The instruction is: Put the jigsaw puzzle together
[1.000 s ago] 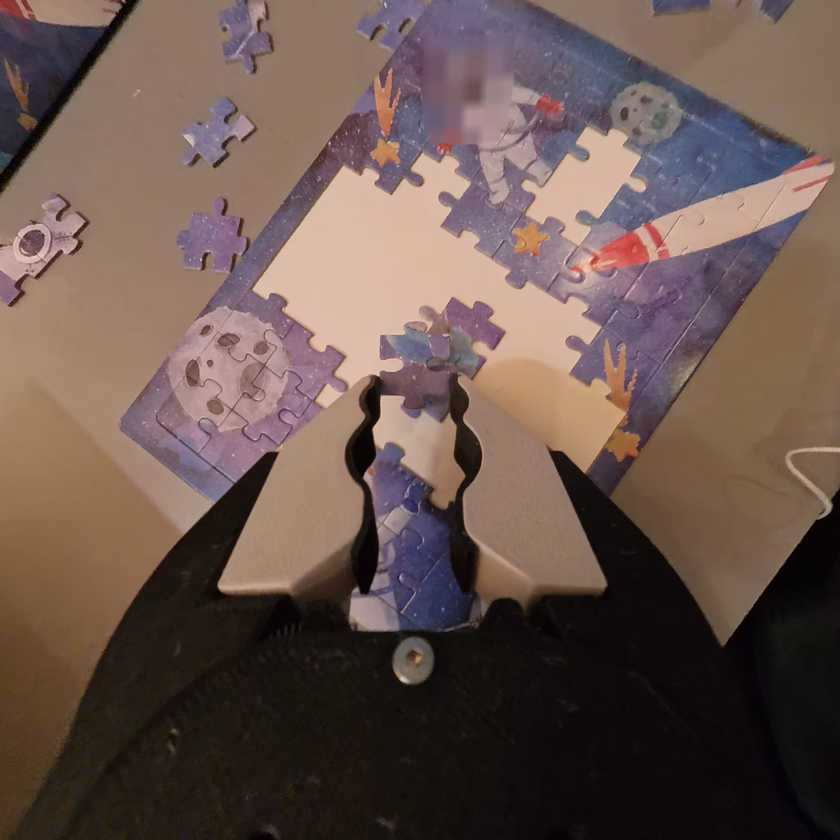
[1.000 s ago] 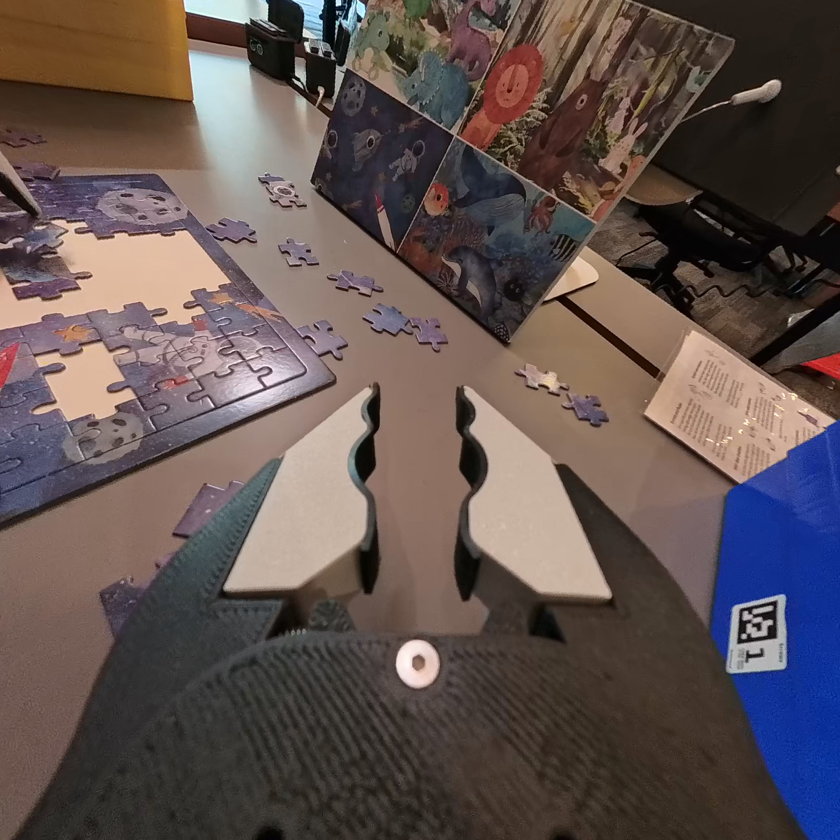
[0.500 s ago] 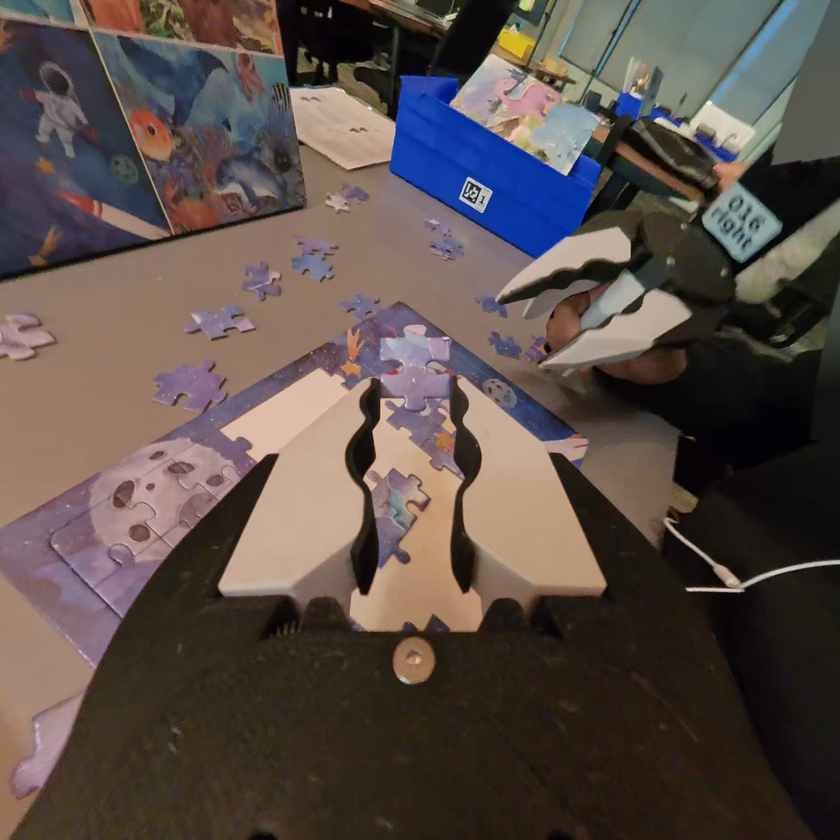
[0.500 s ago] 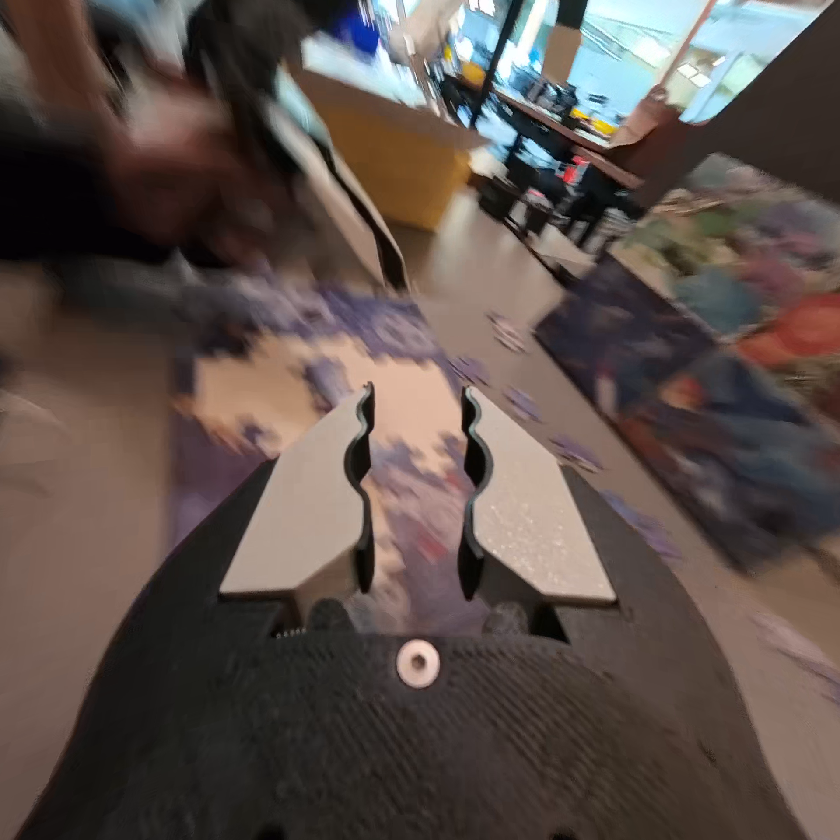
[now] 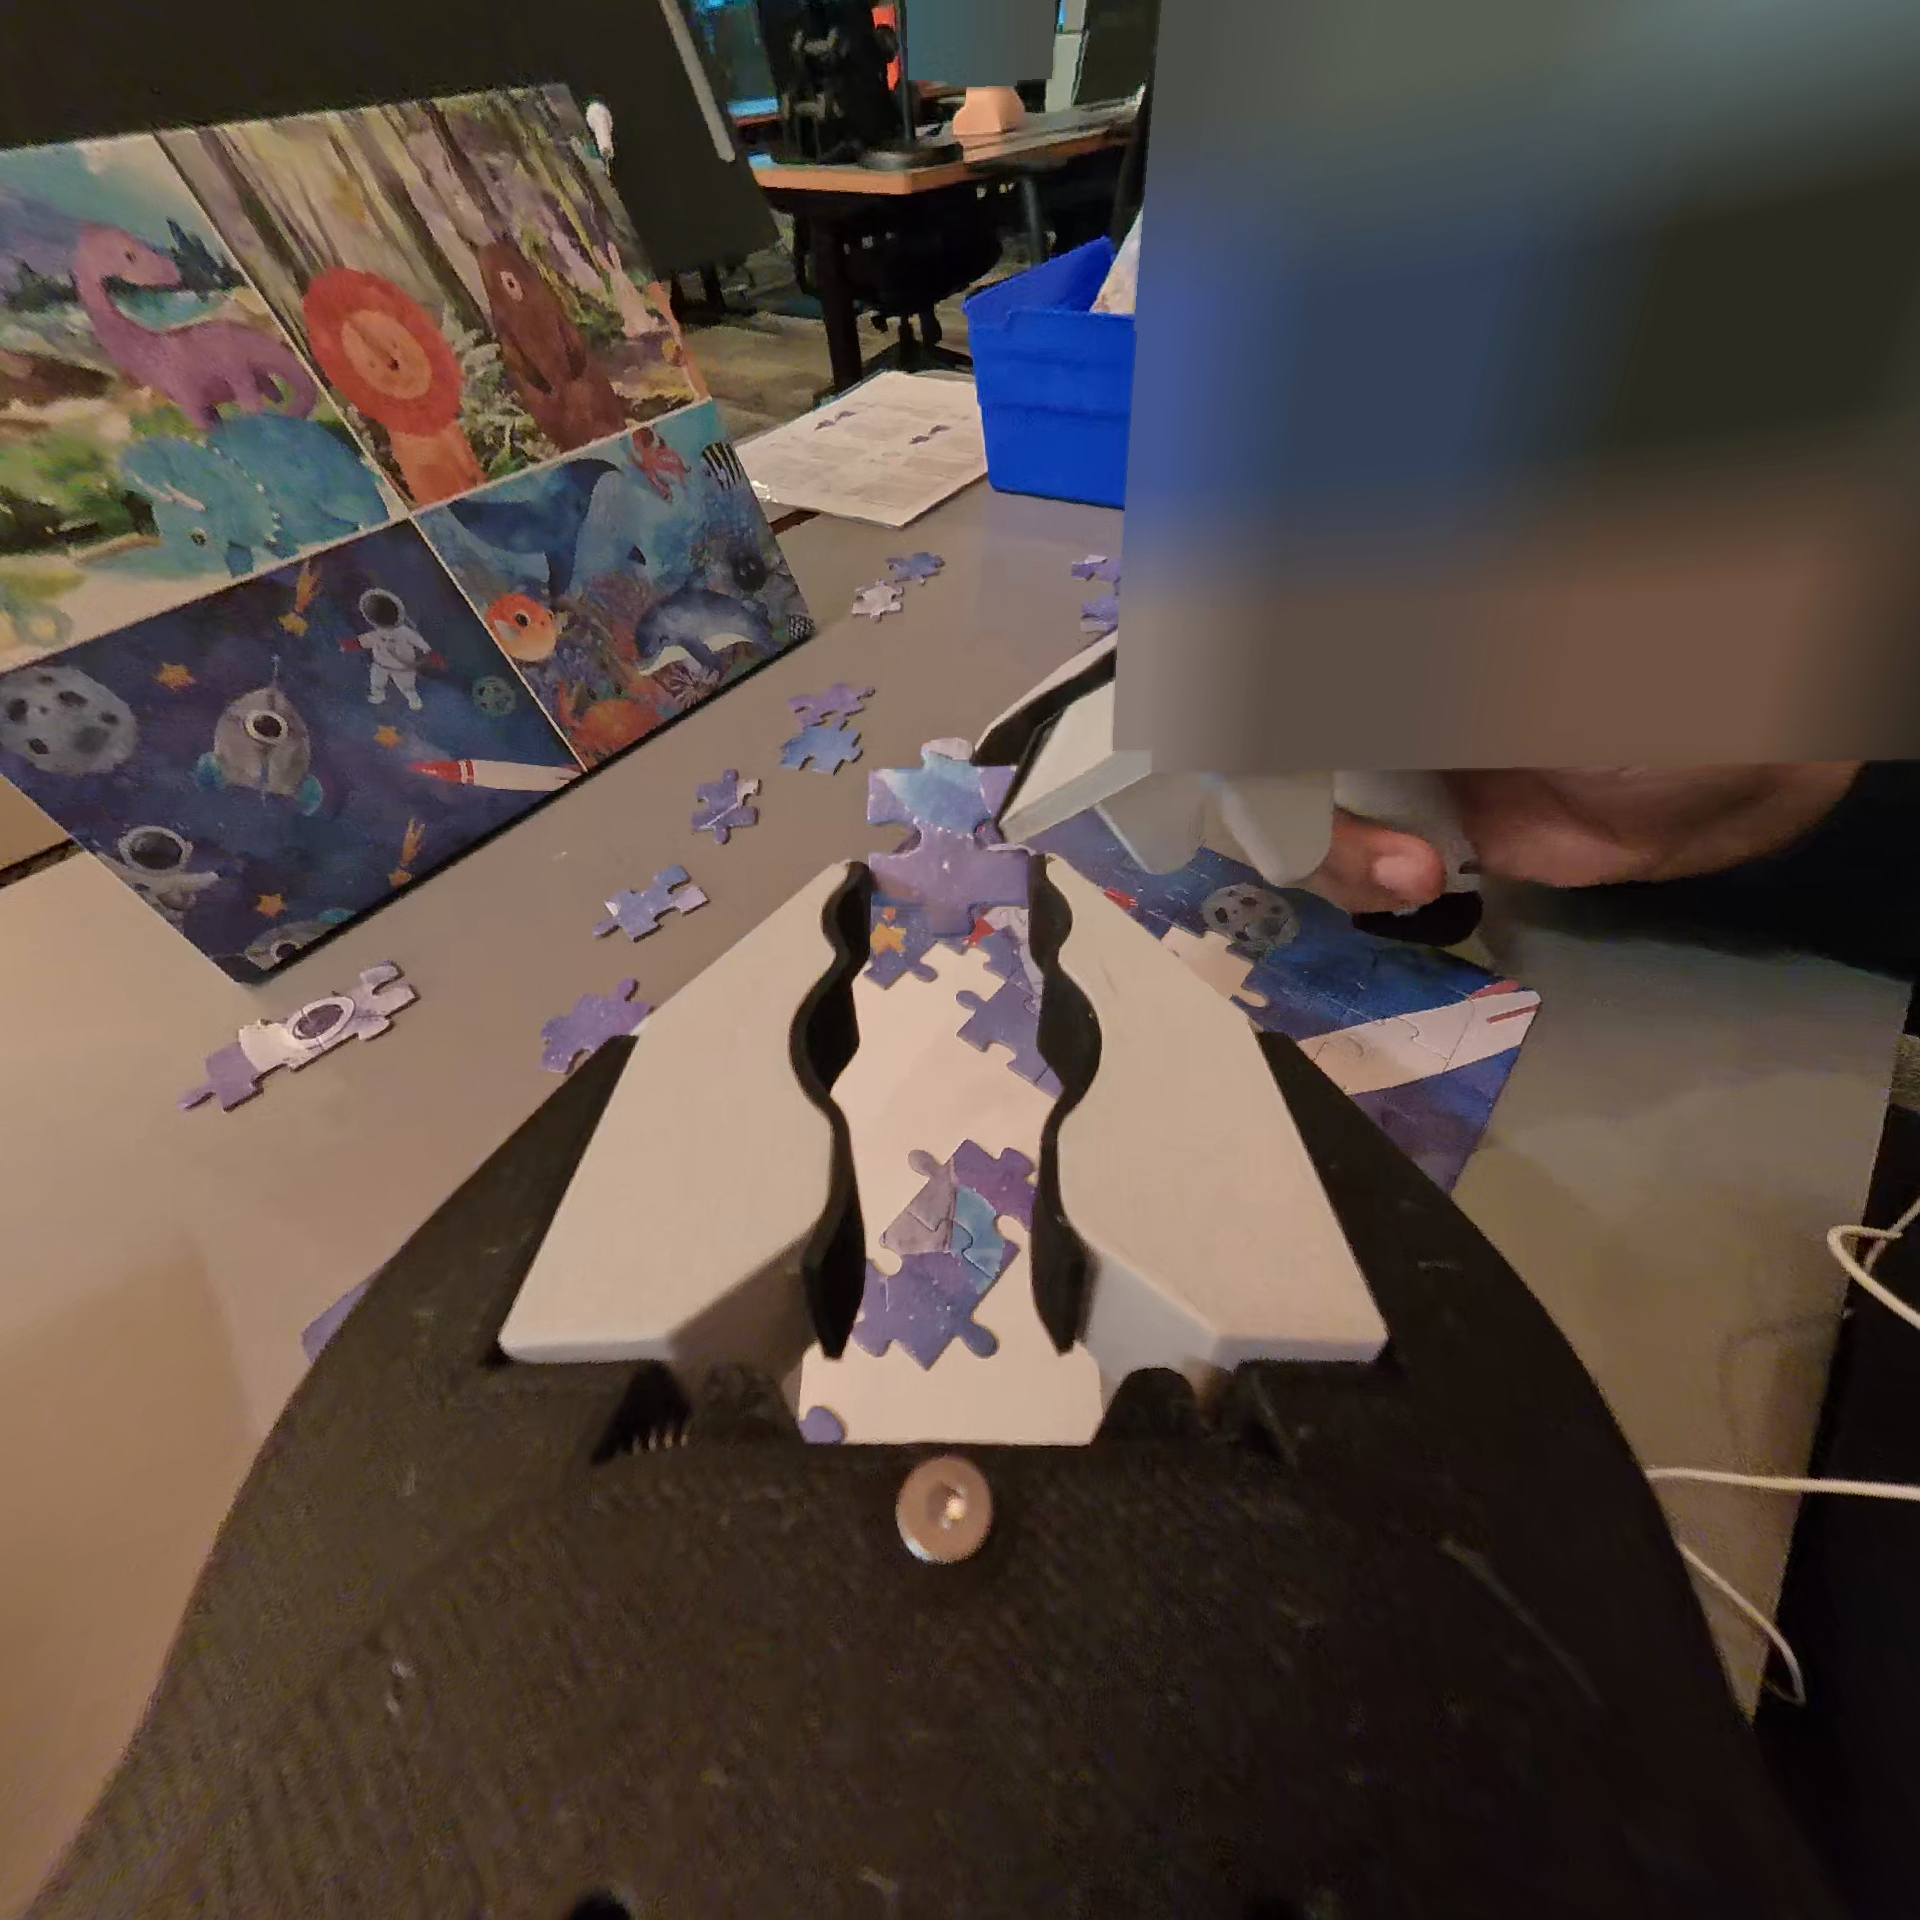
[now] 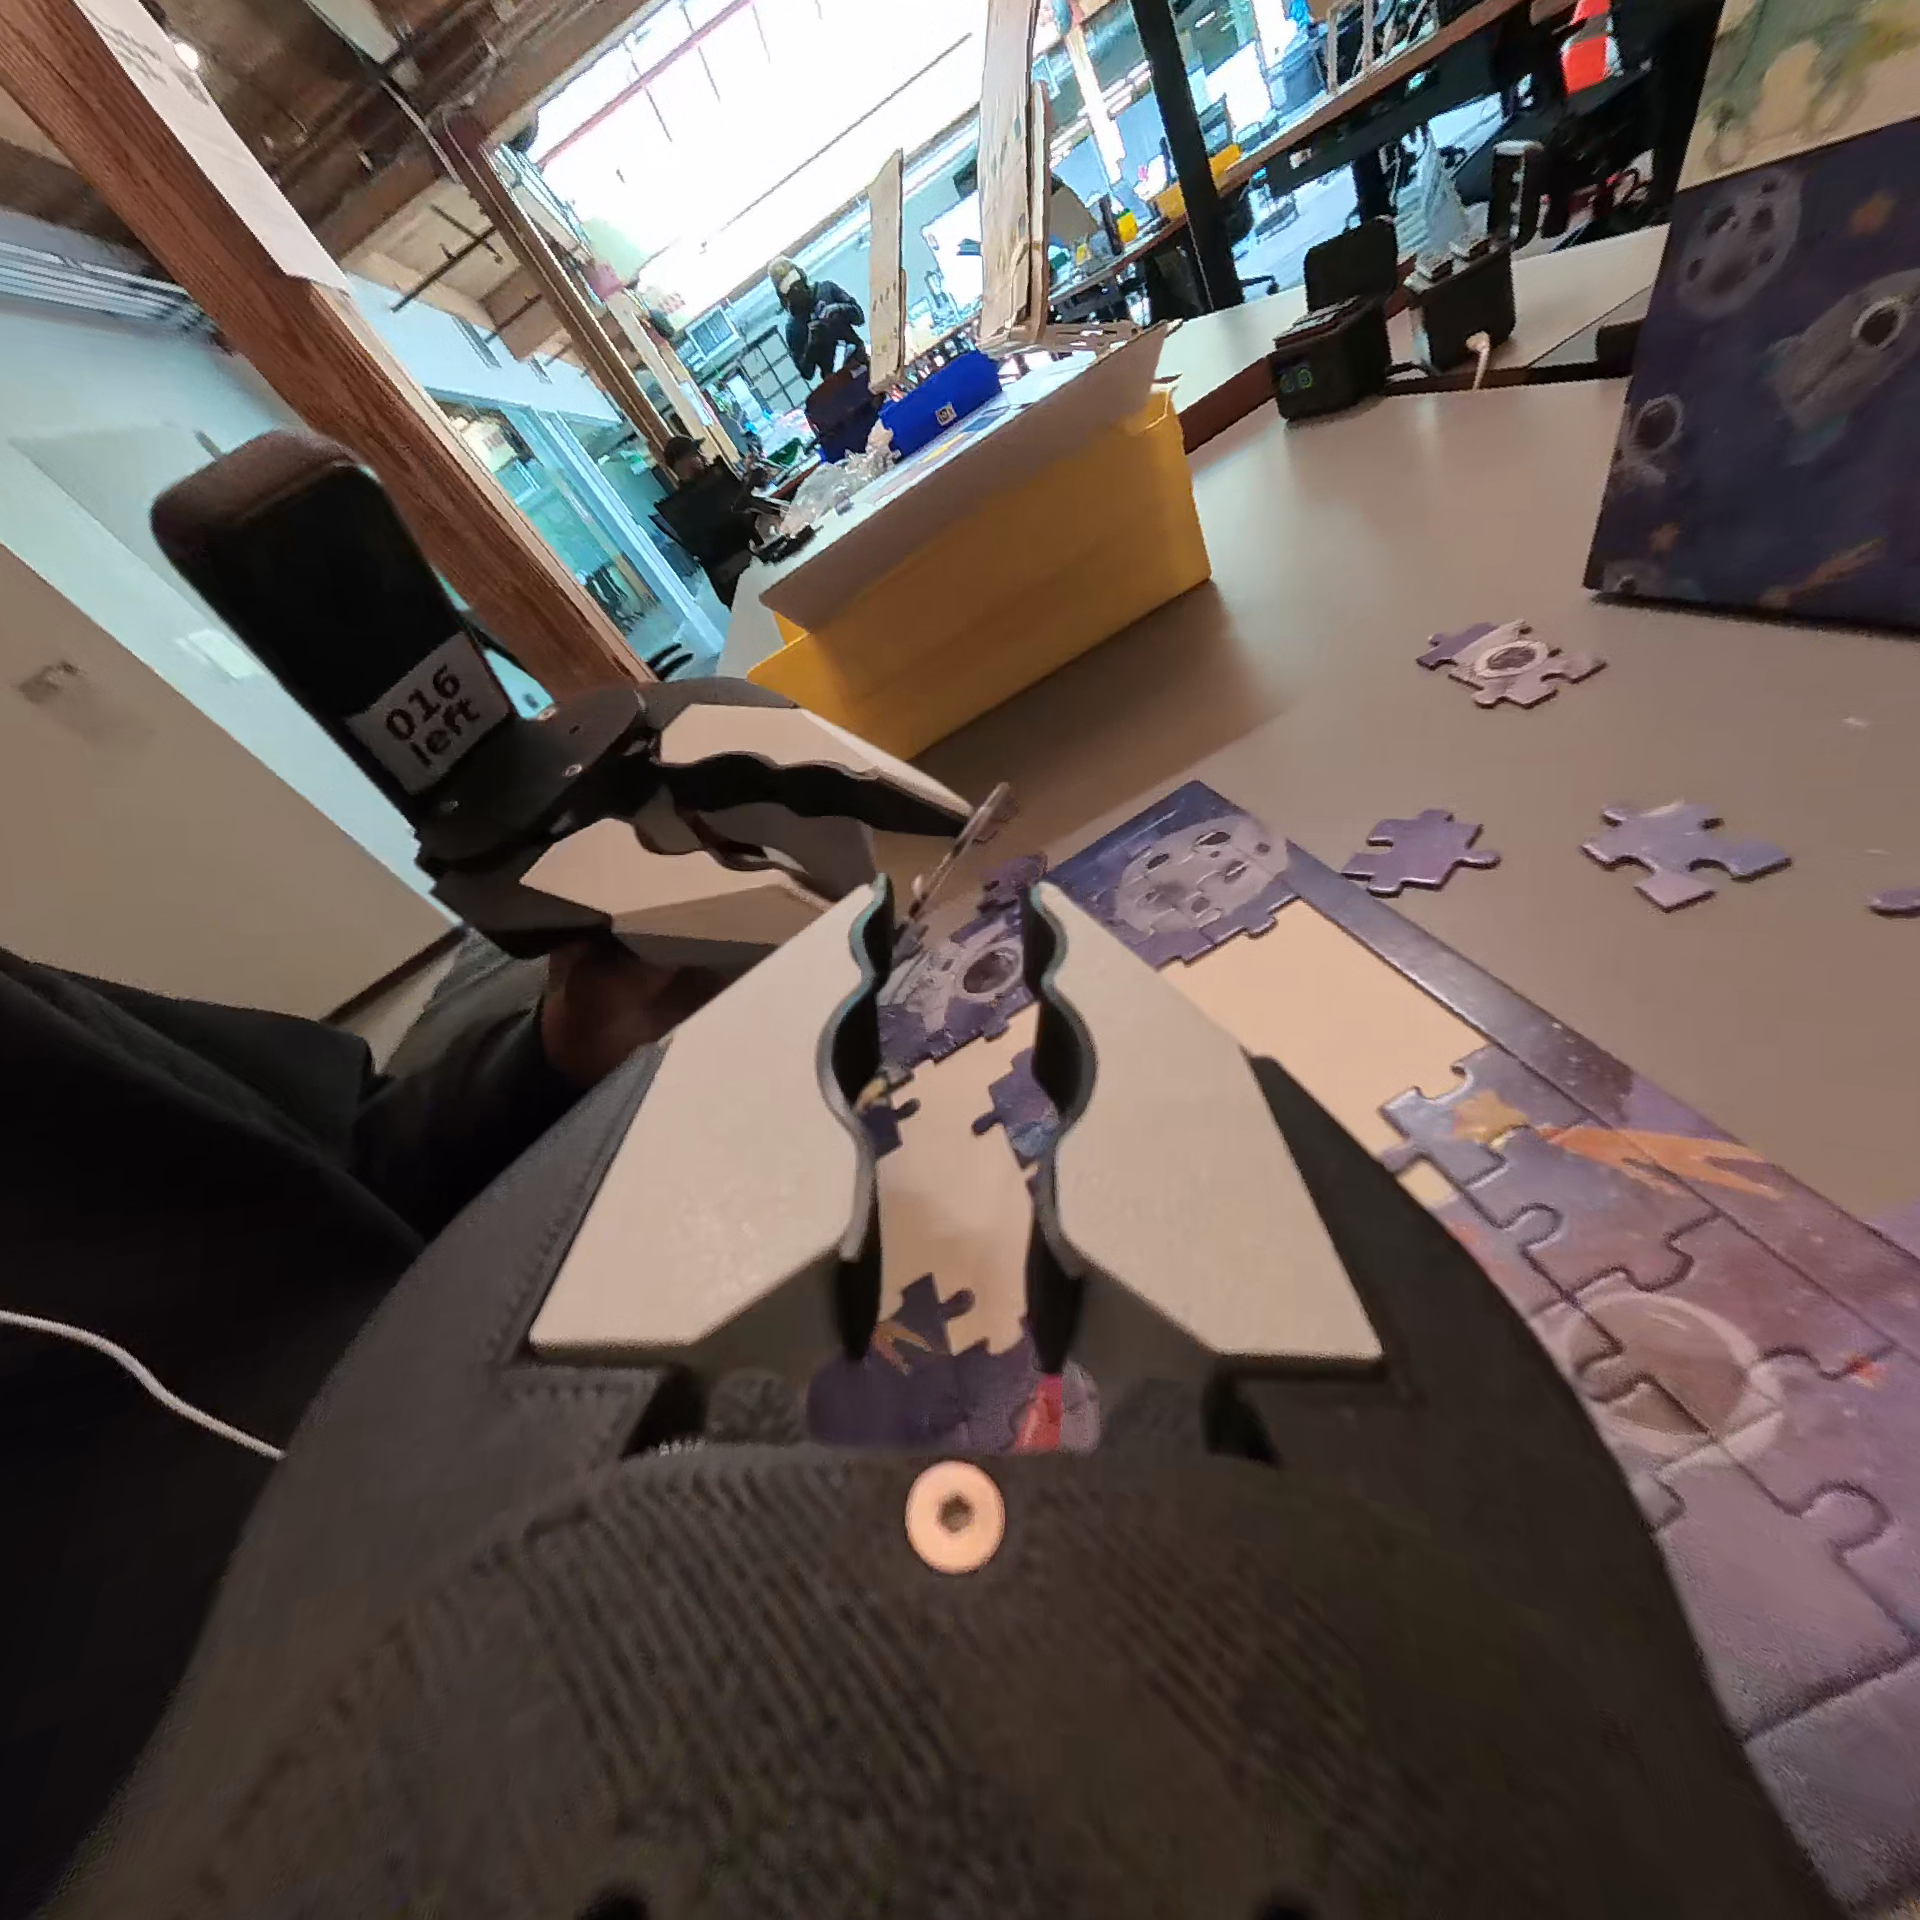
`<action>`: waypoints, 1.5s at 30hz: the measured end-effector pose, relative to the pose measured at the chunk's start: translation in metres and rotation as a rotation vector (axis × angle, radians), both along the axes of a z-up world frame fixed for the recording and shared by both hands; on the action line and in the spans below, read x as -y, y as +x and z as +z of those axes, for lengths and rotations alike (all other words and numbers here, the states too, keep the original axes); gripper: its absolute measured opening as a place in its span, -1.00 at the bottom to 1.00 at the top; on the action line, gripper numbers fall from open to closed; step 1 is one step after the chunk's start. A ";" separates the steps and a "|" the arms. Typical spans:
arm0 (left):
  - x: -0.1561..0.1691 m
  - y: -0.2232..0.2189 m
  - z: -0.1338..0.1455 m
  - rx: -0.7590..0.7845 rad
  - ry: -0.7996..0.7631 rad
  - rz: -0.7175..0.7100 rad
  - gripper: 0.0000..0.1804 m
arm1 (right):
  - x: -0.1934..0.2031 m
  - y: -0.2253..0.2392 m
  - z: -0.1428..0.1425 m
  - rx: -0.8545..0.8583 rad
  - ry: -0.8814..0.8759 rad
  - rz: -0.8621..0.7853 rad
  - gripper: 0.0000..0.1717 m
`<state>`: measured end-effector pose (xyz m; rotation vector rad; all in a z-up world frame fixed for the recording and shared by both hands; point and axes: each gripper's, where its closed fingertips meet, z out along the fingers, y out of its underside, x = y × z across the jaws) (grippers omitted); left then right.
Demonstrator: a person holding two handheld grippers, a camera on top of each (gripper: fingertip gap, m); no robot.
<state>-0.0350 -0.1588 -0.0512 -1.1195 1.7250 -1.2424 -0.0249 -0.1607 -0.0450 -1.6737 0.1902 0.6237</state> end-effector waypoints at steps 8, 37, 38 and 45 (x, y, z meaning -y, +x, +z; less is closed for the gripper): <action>0.008 -0.007 -0.003 -0.005 0.027 -0.042 -0.70 | -0.001 -0.007 0.003 -0.130 0.030 0.089 -0.98; -0.014 -0.013 -0.003 -0.175 -0.694 -0.198 -1.00 | 0.015 0.004 0.012 0.287 0.101 0.016 -0.71; -0.022 -0.013 0.002 -0.152 -0.749 -0.186 -1.00 | 0.014 0.004 0.011 0.362 0.093 -0.009 -0.67; -0.027 -0.014 0.010 -0.131 -0.975 -0.223 -1.00 | -0.002 -0.018 -0.011 0.905 0.014 -0.093 -0.60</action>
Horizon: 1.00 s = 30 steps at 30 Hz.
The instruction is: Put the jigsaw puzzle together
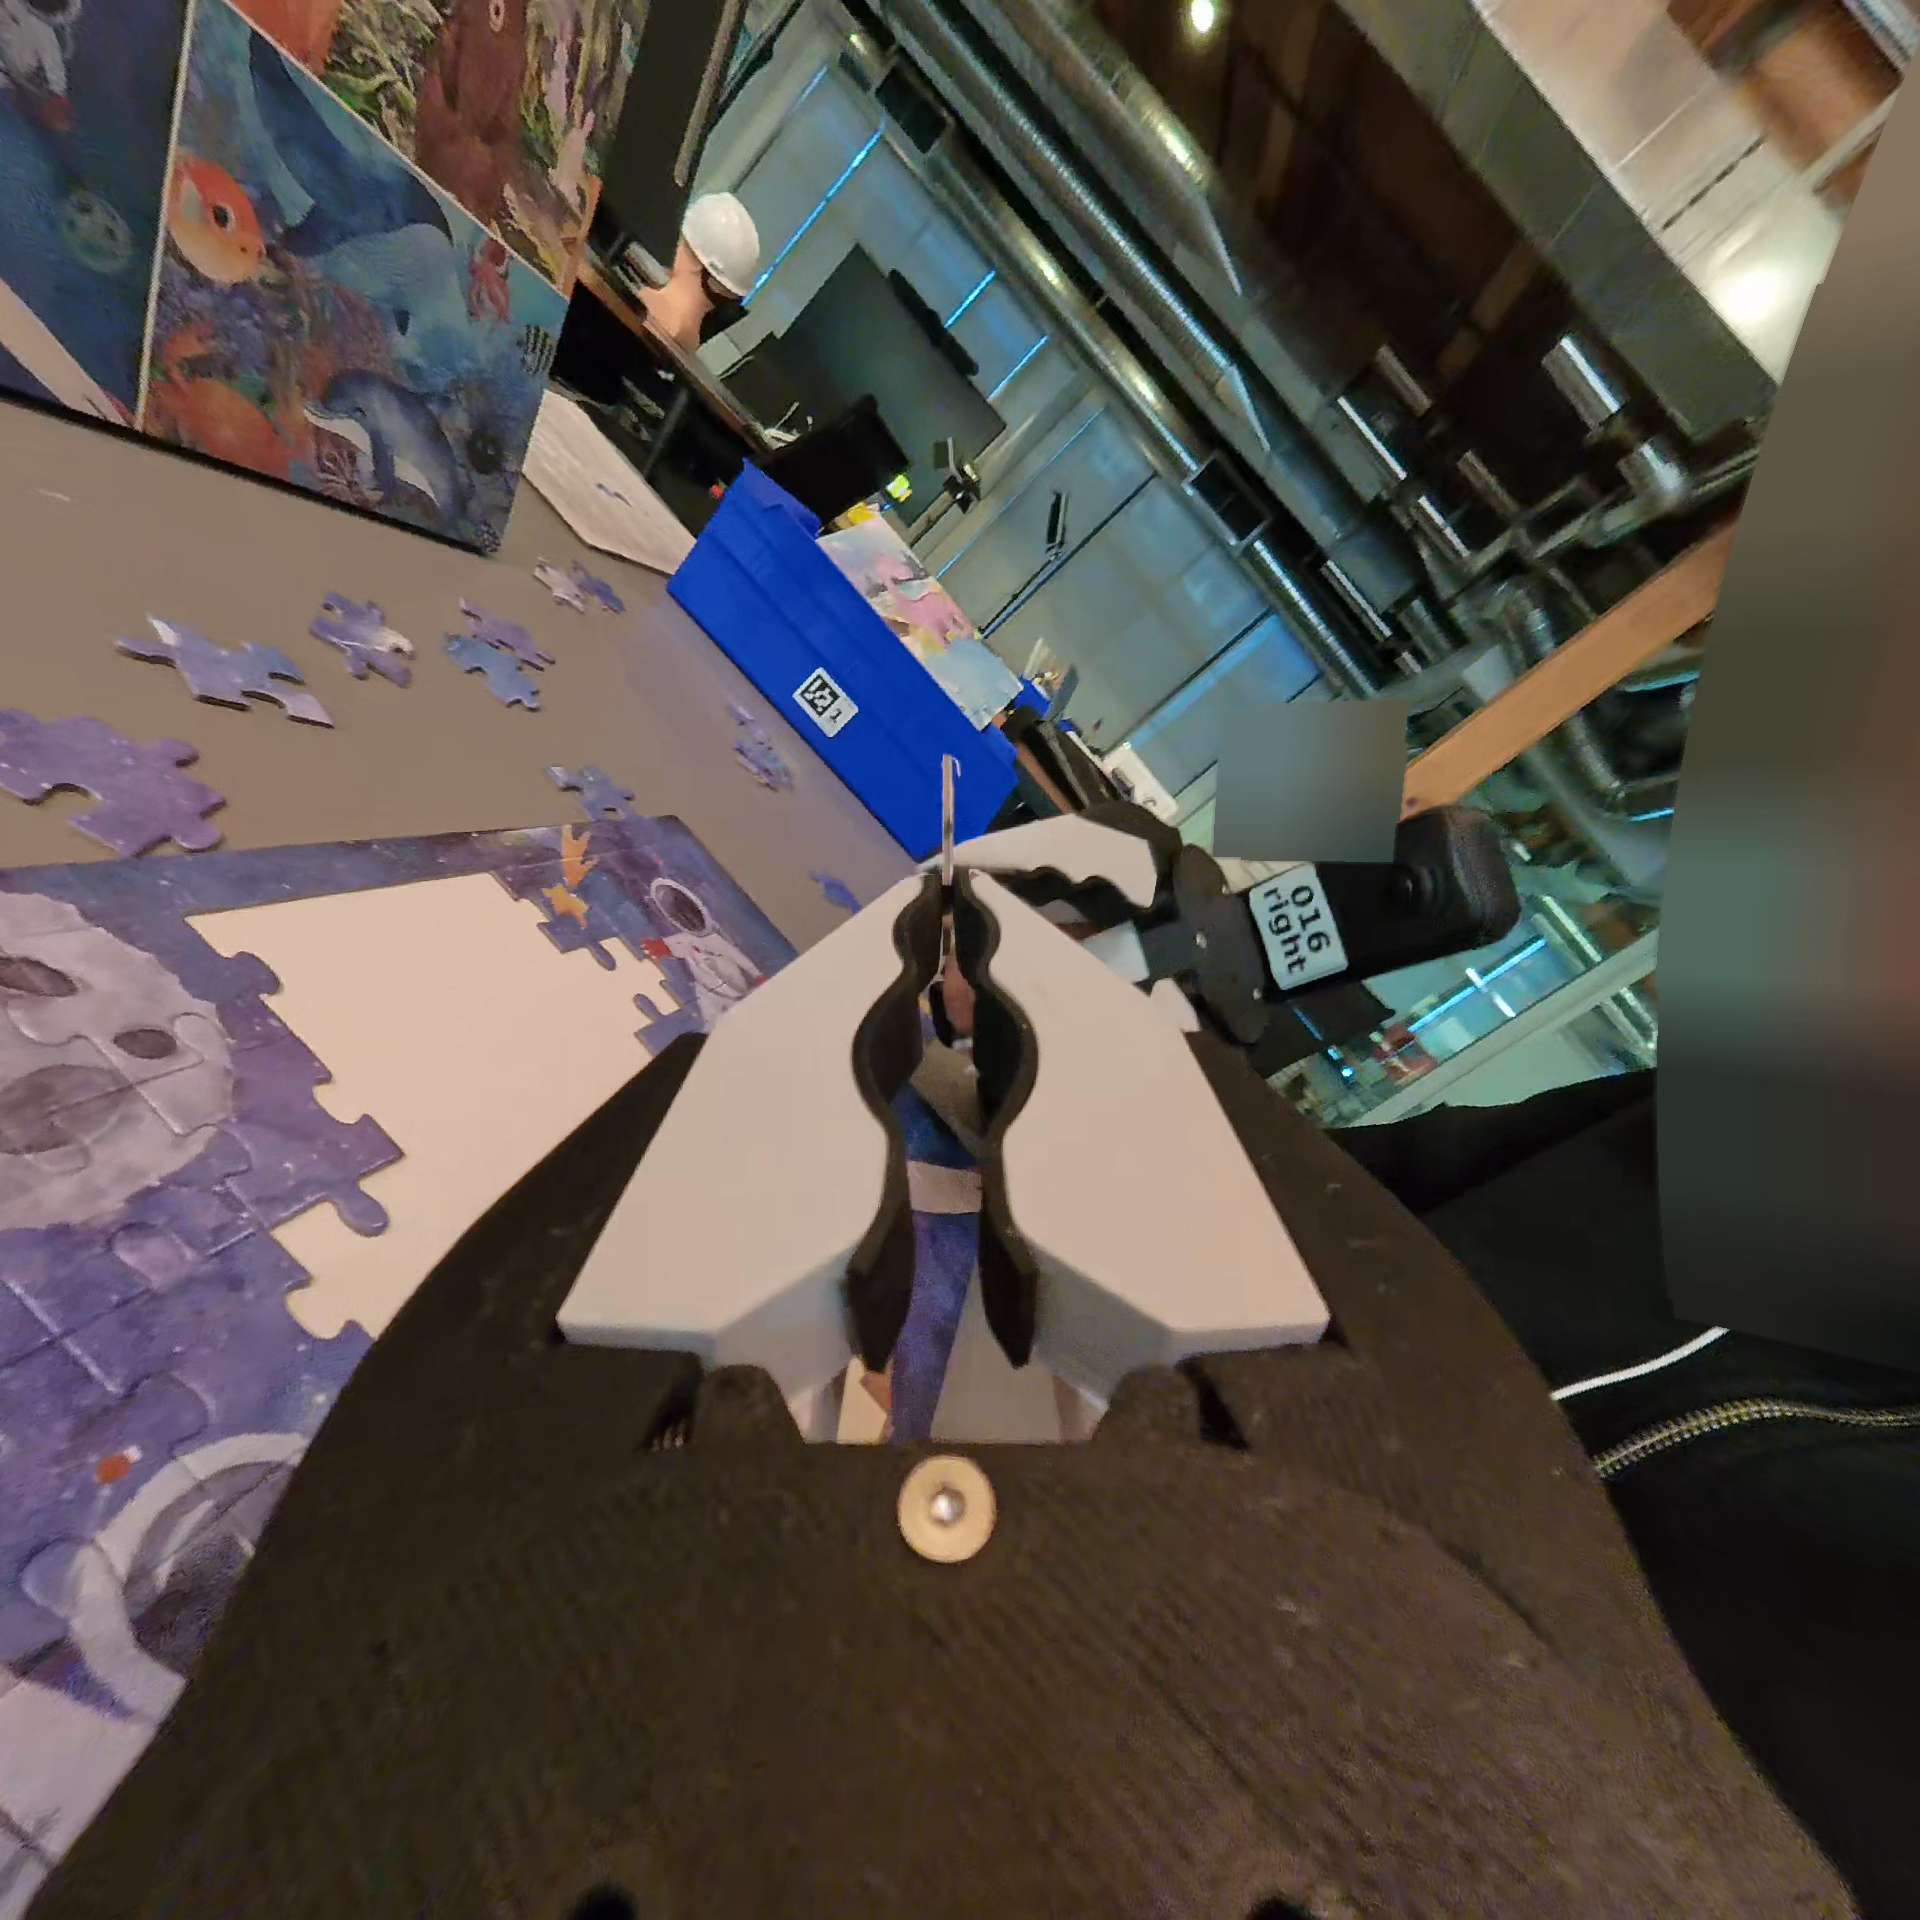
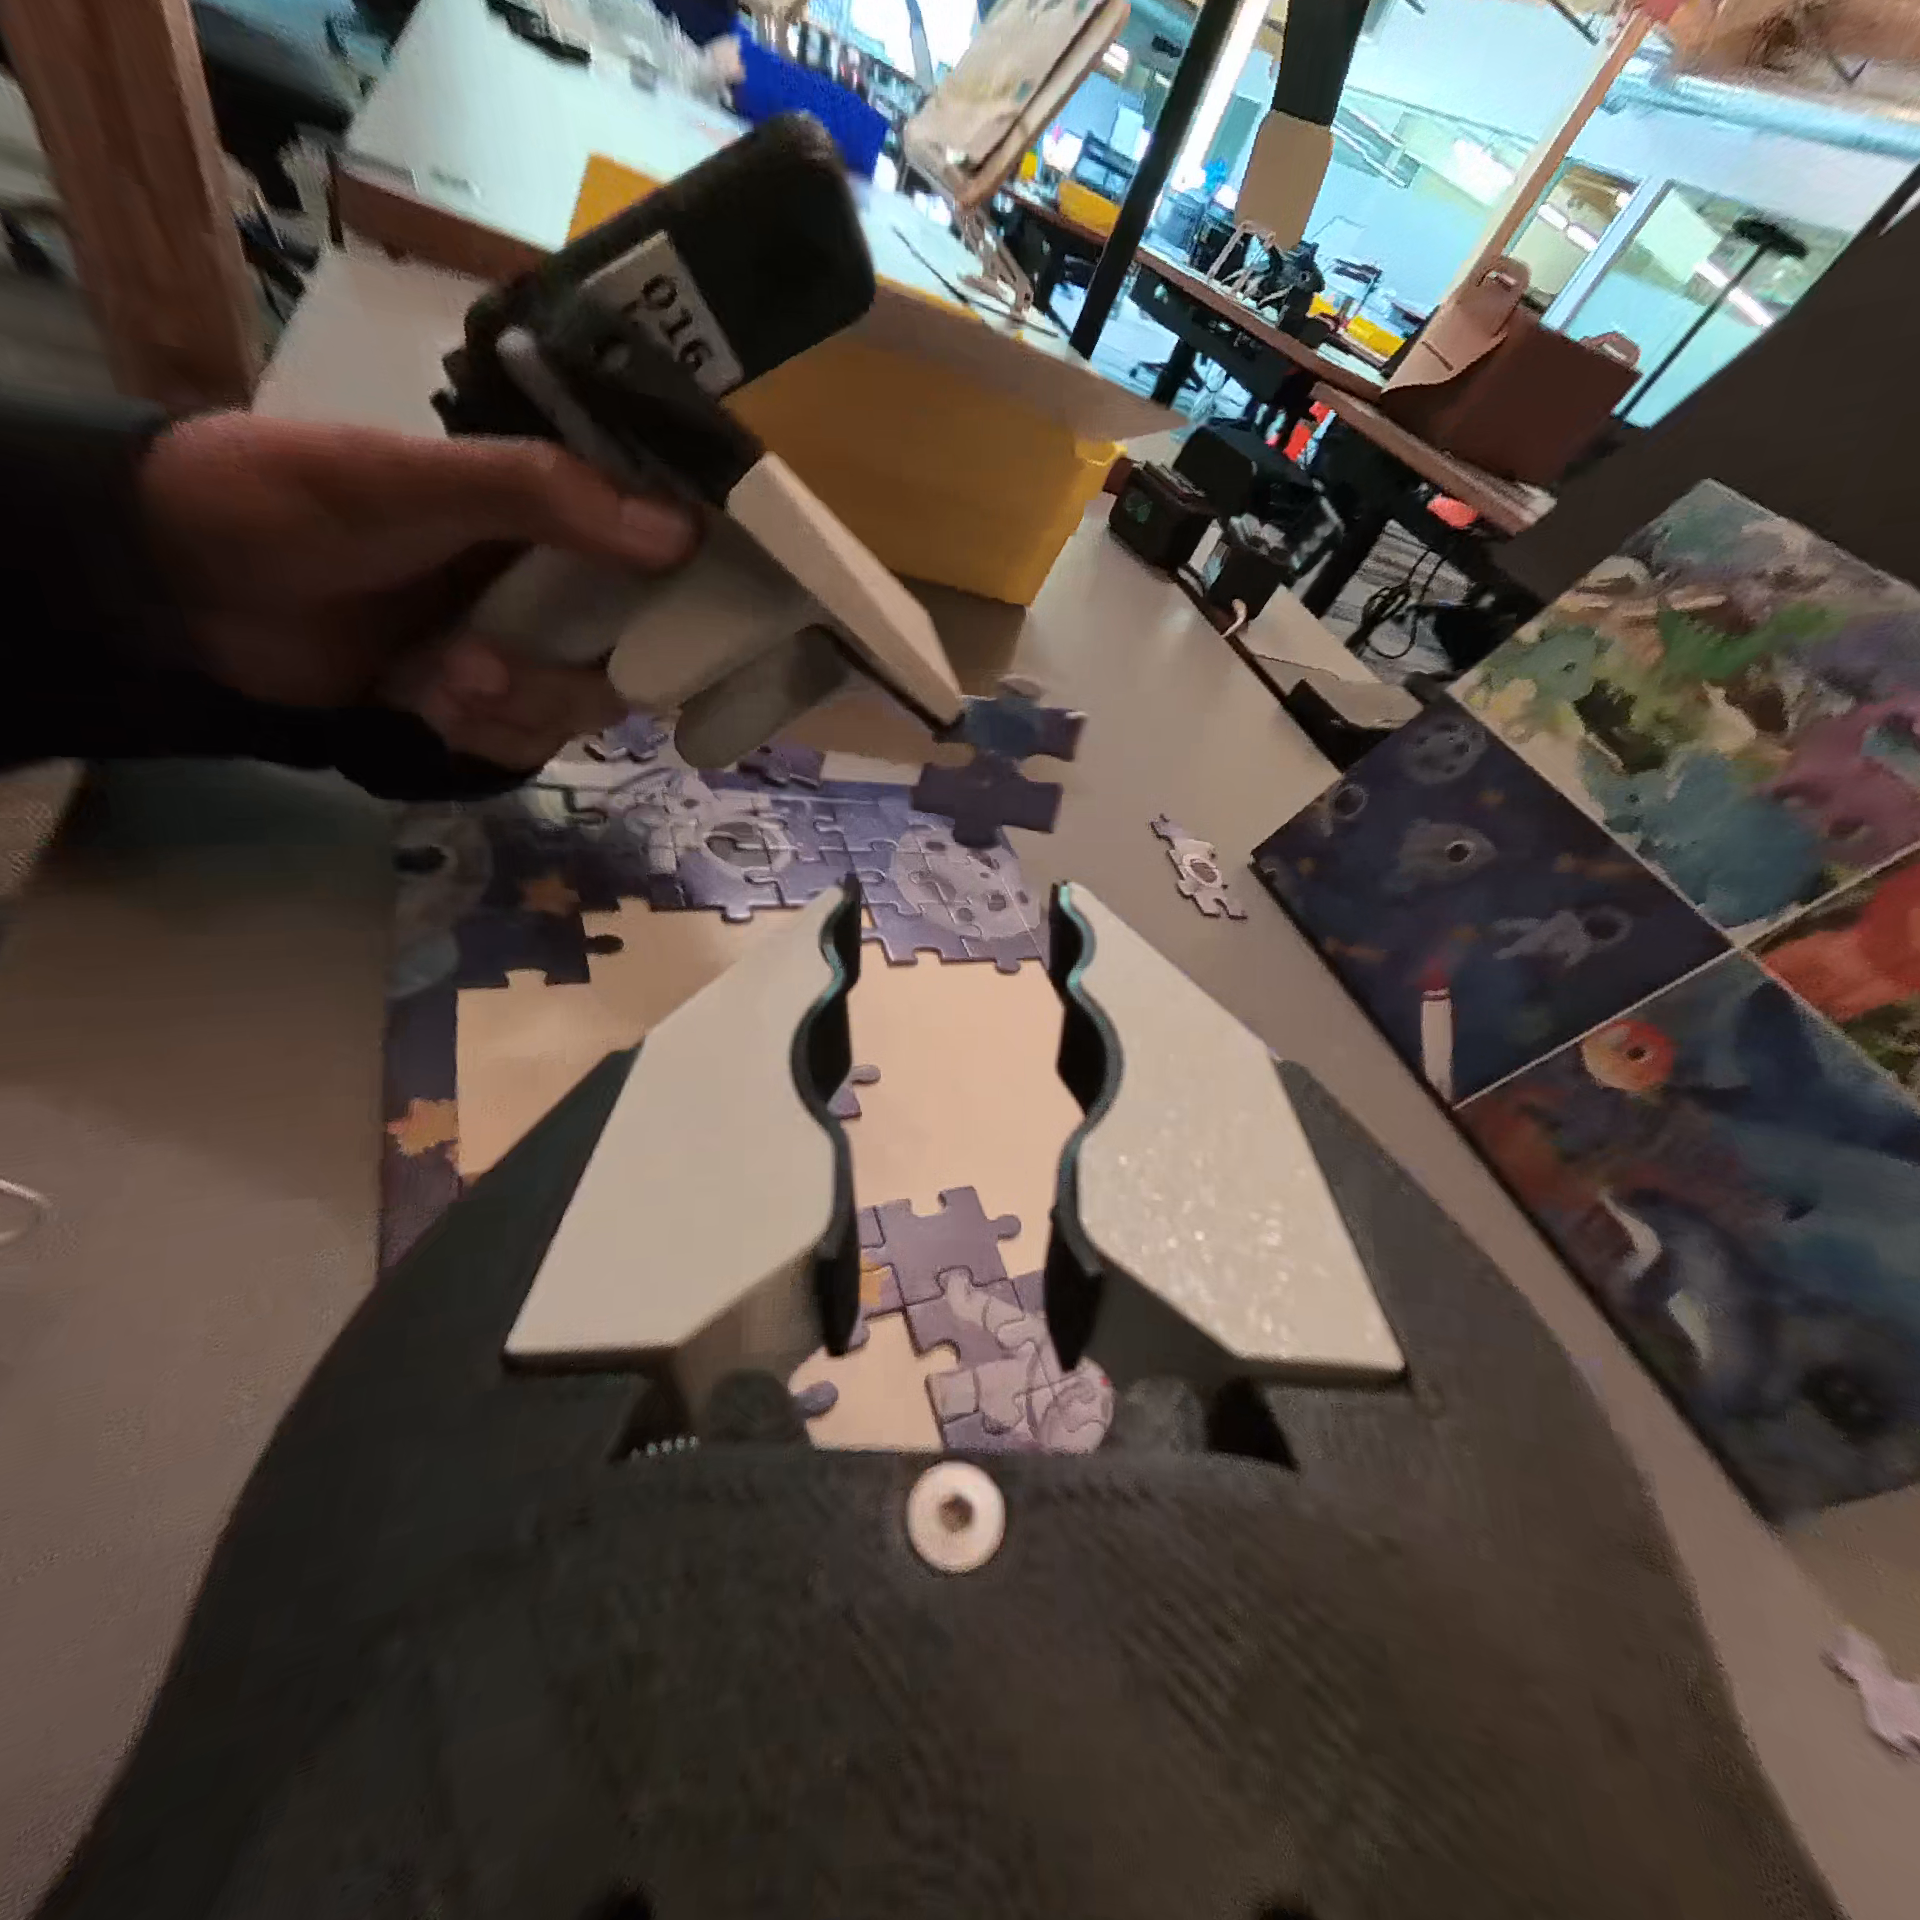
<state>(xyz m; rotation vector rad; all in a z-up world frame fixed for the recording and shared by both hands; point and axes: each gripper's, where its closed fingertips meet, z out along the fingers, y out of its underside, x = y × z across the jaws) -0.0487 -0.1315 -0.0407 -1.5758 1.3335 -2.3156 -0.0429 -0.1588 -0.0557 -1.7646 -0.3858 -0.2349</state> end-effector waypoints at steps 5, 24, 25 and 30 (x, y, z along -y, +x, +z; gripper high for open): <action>0.009 0.000 0.000 -0.002 -0.021 -0.026 -1.00 | -0.005 0.000 -0.008 0.049 -0.031 -0.035 -0.59; 0.016 -0.001 0.002 0.004 -0.064 -0.053 -1.00 | 0.004 0.014 0.003 0.038 0.005 -0.061 -0.81; 0.016 -0.001 0.002 0.004 -0.064 -0.052 -1.00 | 0.004 0.013 0.003 0.038 0.006 -0.054 -0.81; 0.021 0.000 -0.001 -0.003 -0.035 -0.054 -1.00 | 0.003 0.007 0.003 0.049 0.008 -0.037 -0.82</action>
